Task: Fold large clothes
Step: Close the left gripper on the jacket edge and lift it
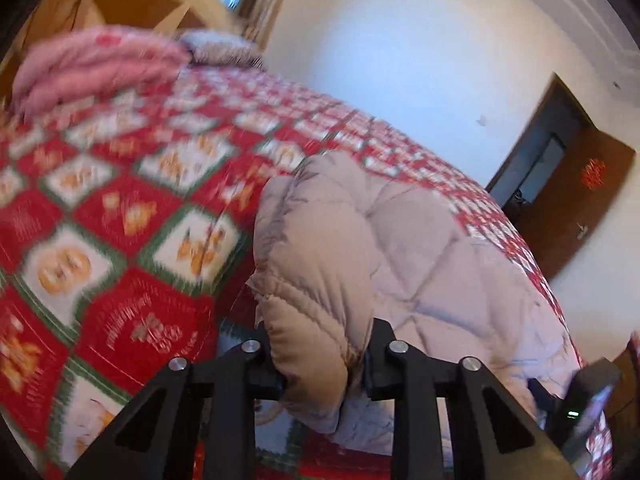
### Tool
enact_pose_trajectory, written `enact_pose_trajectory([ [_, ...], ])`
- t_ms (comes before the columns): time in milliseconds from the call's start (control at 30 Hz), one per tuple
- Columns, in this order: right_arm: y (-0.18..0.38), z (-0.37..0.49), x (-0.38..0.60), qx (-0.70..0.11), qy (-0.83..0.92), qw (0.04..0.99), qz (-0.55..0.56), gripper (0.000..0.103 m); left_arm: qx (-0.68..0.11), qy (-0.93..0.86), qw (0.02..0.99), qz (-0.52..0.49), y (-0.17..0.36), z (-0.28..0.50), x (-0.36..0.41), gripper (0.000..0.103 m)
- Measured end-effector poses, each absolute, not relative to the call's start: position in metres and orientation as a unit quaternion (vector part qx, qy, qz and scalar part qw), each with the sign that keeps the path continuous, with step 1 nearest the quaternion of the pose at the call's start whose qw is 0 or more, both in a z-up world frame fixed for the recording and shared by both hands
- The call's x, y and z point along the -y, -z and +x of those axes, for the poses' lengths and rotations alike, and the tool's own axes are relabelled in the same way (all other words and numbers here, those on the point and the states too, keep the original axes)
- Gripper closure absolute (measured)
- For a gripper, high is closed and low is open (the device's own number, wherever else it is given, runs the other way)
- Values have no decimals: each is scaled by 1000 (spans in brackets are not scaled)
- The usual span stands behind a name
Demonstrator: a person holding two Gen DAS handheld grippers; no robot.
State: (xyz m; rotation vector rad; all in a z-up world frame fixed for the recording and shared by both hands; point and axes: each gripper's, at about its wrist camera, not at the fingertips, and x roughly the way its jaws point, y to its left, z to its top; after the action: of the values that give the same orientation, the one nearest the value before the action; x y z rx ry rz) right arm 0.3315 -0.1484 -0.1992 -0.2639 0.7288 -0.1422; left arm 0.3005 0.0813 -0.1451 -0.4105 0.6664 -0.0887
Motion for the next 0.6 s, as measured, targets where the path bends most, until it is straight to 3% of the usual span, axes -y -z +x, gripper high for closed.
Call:
enact_pose_trajectory([
  [233,199,329,141,-353,75,921,-144,0,-286,121,922,-232,101,276,-83,84],
  [600,198,305,89,-341,36,926,-158,2,-279,56,925,-250,100,263,-149,86],
])
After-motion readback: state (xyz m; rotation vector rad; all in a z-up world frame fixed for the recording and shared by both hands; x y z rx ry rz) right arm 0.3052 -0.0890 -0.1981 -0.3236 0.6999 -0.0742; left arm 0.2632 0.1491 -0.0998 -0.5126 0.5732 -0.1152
